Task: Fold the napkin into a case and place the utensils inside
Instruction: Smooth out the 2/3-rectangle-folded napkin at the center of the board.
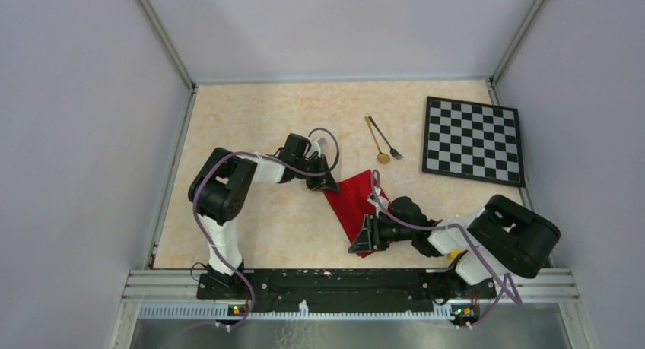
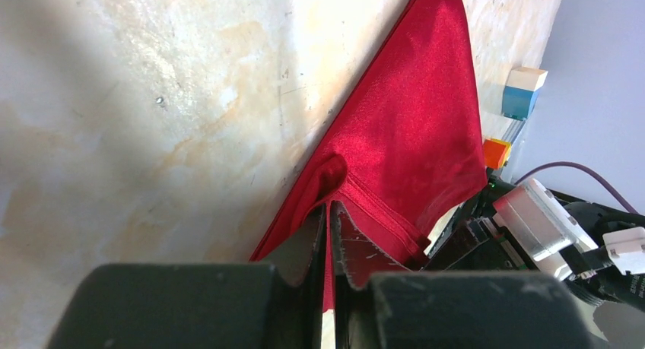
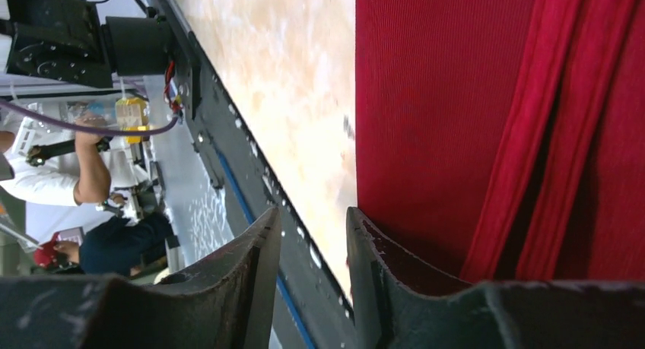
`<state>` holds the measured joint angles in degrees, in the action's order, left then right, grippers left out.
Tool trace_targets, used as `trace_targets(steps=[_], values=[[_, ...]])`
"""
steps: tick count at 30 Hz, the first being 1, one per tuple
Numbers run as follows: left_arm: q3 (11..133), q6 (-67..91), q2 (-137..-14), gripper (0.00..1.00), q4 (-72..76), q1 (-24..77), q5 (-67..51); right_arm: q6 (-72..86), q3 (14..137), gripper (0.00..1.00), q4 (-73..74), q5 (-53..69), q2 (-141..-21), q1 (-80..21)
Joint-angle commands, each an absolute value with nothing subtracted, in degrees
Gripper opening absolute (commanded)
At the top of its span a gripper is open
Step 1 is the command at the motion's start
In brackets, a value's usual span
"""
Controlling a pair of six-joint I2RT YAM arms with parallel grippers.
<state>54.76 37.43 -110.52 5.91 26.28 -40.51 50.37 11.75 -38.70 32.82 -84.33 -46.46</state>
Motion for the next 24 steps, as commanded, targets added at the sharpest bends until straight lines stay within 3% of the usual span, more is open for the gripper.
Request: trace_targets(steps=[1, 8, 12, 15, 18, 24], values=[[55.68, 34.29, -112.89, 0.09, 3.44, 26.01, -36.65, 53.25, 7.0, 0.38, -39.95, 32.18, -78.02, -46.89], [57.76, 33.49, -112.97, 0.1, 2.07, 26.01, -37.05, 54.17, 6.39, 0.41, -28.44, 29.98, -69.21, -47.37], [59.69, 31.93, -110.46, 0.15, 0.28, 26.0, -38.87, 48.18, 15.85, 0.46, -6.4, 25.66, -58.48, -46.48], [61.31, 30.77, -107.24, 0.23, -2.98, 26.01, -40.49, 43.77, 22.21, 0.52, 4.97, 25.28, -55.86, -40.1], [62.85, 29.8, -104.53, 0.32, -5.26, 26.02, -41.63, 39.01, 25.08, 0.52, 8.63, 25.52, -59.95, -35.33], [65.02, 28.62, -98.72, 0.52, -9.65, 25.99, -42.58, 36.9, 26.57, 0.45, 2.14, 23.19, -66.96, -35.22]])
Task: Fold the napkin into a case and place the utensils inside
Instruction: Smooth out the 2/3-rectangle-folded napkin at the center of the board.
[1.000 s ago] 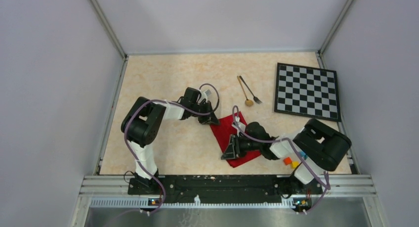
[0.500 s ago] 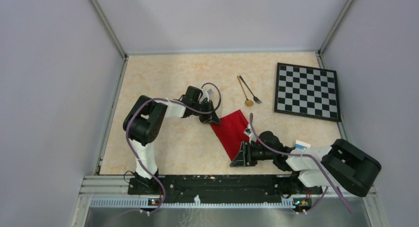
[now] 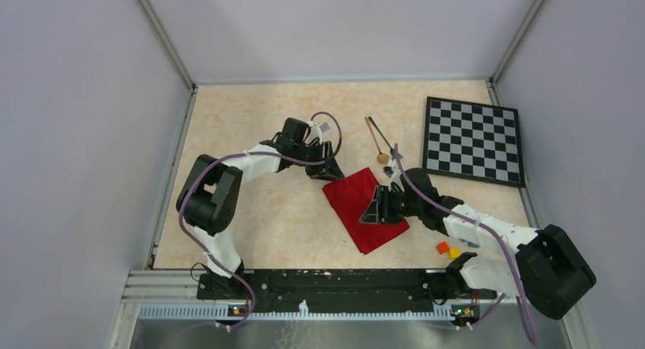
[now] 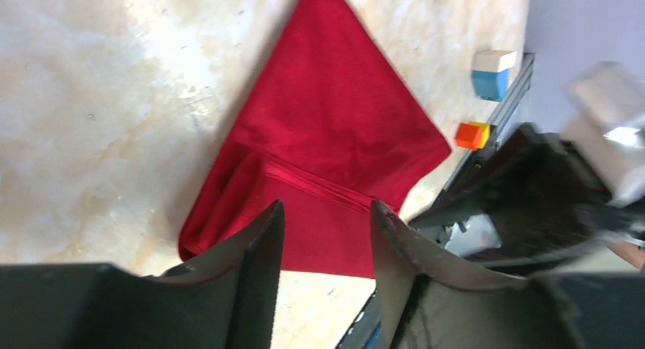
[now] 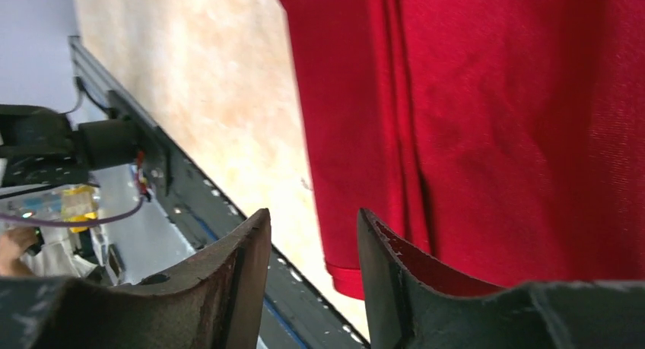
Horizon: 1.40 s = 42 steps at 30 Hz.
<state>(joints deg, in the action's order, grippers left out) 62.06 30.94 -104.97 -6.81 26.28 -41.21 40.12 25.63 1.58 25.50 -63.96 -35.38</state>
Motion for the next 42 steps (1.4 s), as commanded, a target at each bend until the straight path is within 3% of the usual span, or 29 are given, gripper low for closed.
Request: trace_targets(steps=[1, 8, 15, 22, 31, 42], values=[[65.07, 28.45, -97.45, 0.54, -10.34, 25.95, -42.42, 37.03, 26.52, 0.44, 0.77, 22.71, -67.85, -35.26], [60.82, 26.25, -88.04, 0.61, -15.84, 25.73, -39.47, 41.26, 25.82, 0.35, -10.33, 14.6, -76.75, -41.86], [51.55, 24.22, -77.09, 0.63, -20.86, 23.71, -33.81, 51.08, 28.81, 0.33, -24.06, 7.95, -88.19, -50.45], [47.32, 24.74, -74.16, 0.62, -21.0, 22.29, -31.16, 52.36, 34.77, 0.33, -22.74, 9.47, -91.74, -52.43], [51.06, 30.32, -85.75, 0.51, -10.83, 22.28, -36.46, 46.29, 29.47, 0.47, -18.72, 19.32, -81.36, -45.06], [60.62, 33.89, -101.12, 0.22, -3.84, 22.36, -35.48, 45.62, 42.77, 0.27, -27.46, 31.93, -97.91, -39.85]])
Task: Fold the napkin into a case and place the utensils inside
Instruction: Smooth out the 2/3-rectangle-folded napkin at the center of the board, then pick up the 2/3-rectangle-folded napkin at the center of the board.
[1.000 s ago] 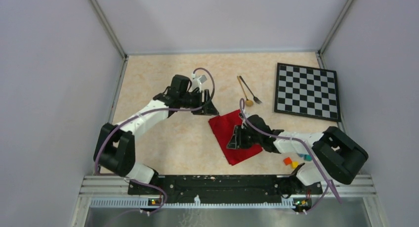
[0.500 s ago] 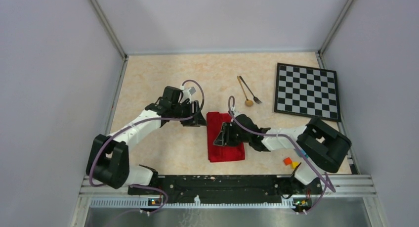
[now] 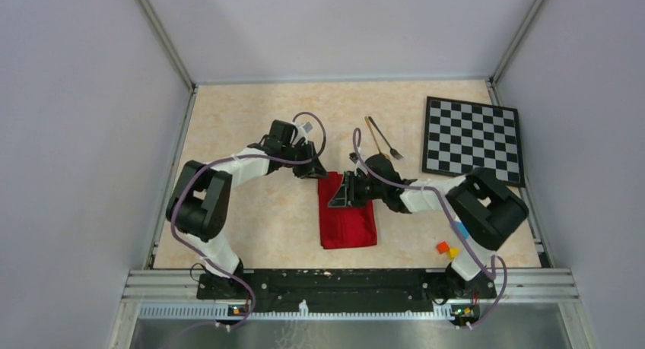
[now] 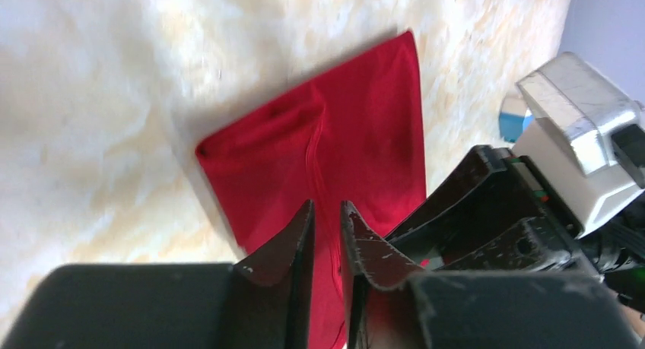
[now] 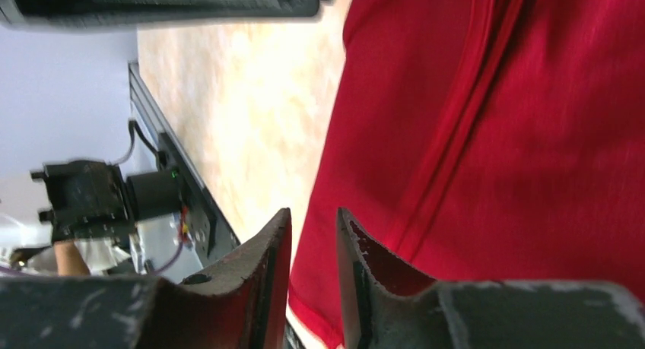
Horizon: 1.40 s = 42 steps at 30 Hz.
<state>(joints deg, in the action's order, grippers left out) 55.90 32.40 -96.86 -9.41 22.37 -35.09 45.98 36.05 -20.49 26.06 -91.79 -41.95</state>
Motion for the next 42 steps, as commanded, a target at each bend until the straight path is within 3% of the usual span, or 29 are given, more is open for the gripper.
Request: trace_targets(steps=[1, 6, 13, 17, 21, 25, 30, 34, 42], values=[[61.11, 33.99, -102.51, 0.21, -3.27, 22.48, -35.66, 45.42, 44.15, 0.27, -27.24, 32.41, -99.43, -39.82], [61.19, 34.64, -108.56, 0.13, -1.24, 23.01, -35.59, 46.34, 44.17, 0.23, -30.44, 35.29, -104.34, -40.4], [58.99, 34.47, -112.85, 0.08, 0.42, 23.11, -34.18, 50.72, 32.65, 0.25, -40.1, 35.31, -104.75, -42.88], [58.45, 33.36, -113.57, 0.07, 0.57, 23.11, -33.18, 54.41, 26.26, 0.27, -44.84, 35.32, -101.41, -43.91], [59.44, 31.66, -112.13, 0.08, -2.01, 23.2, -32.52, 53.55, 24.54, 0.34, -36.66, 35.62, -91.47, -44.29], [61.88, 28.96, -106.99, 0.21, -6.41, 23.91, -32.33, 53.55, 29.1, 0.34, -8.53, 35.62, -76.85, -41.4], [65.18, 26.99, -99.95, 0.56, -12.08, 24.5, -33.81, 53.55, 31.11, 0.34, 13.21, 35.62, -68.83, -31.05], [66.07, 26.39, -94.33, 0.68, -17.18, 25.05, -33.74, 53.55, 27.76, 0.34, 10.19, 35.62, -69.95, -26.04], [59.36, 29.6, -84.38, 0.75, -20.18, 35.3, -28.24, 53.55, 25.42, 0.34, 0.78, 35.62, -76.2, -26.61]])
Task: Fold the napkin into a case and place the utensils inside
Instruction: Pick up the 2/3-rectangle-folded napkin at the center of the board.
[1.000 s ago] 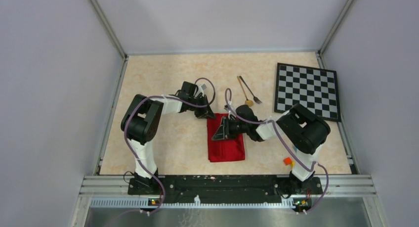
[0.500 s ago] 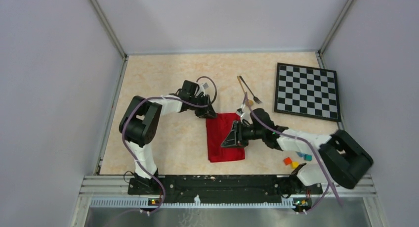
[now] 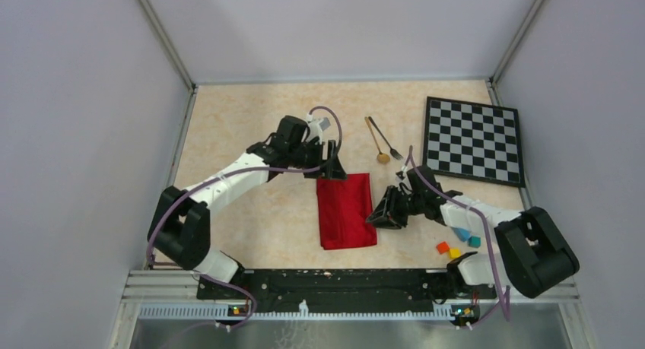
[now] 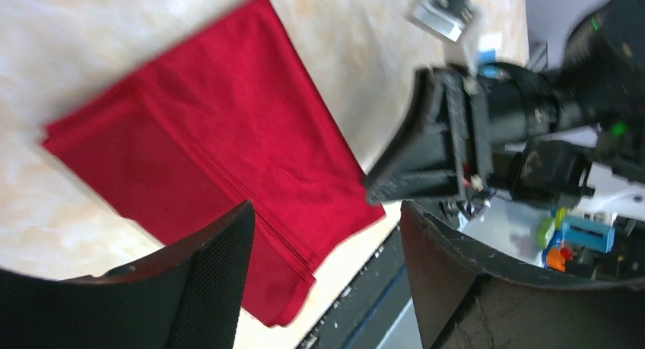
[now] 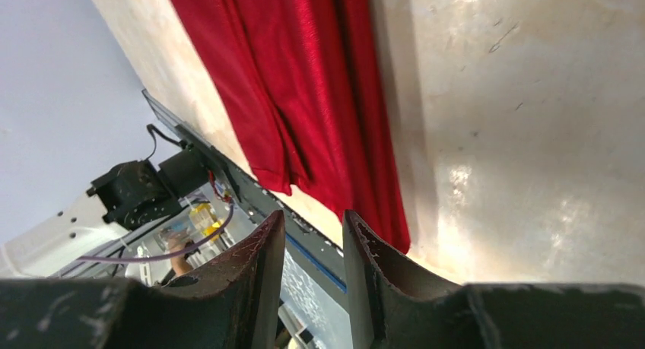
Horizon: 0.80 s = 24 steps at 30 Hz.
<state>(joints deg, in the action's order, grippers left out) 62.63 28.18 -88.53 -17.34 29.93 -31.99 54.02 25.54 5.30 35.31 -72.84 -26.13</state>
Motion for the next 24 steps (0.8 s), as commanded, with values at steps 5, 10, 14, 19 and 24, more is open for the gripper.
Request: trace_targets(steps=[5, 10, 14, 19, 24], values=[[57.06, 33.45, -81.59, 0.77, -21.88, 43.75, -20.05, 53.55, 25.59, 0.34, -4.06, 35.62, -79.05, -30.99], [57.09, 37.51, -81.15, 0.78, -21.71, 51.13, -14.5, 39.7, 27.39, 0.48, -1.04, 22.52, -75.62, -31.92], [58.8, 39.8, -83.4, 0.79, -21.98, 56.67, -11.09, 40.03, 26.83, 0.6, 7.57, 18.77, -69.12, -29.16], [65.36, 42.78, -91.6, 0.78, -25.25, 63.76, -4.17, 38.75, 23.6, 0.62, 10.79, 21.04, -64.31, -22.75], [73.26, 43.8, -100.55, 0.74, -31.17, 68.16, 3.43, 38.07, 24.01, 0.62, 14.03, 19.89, -58.32, -18.94]])
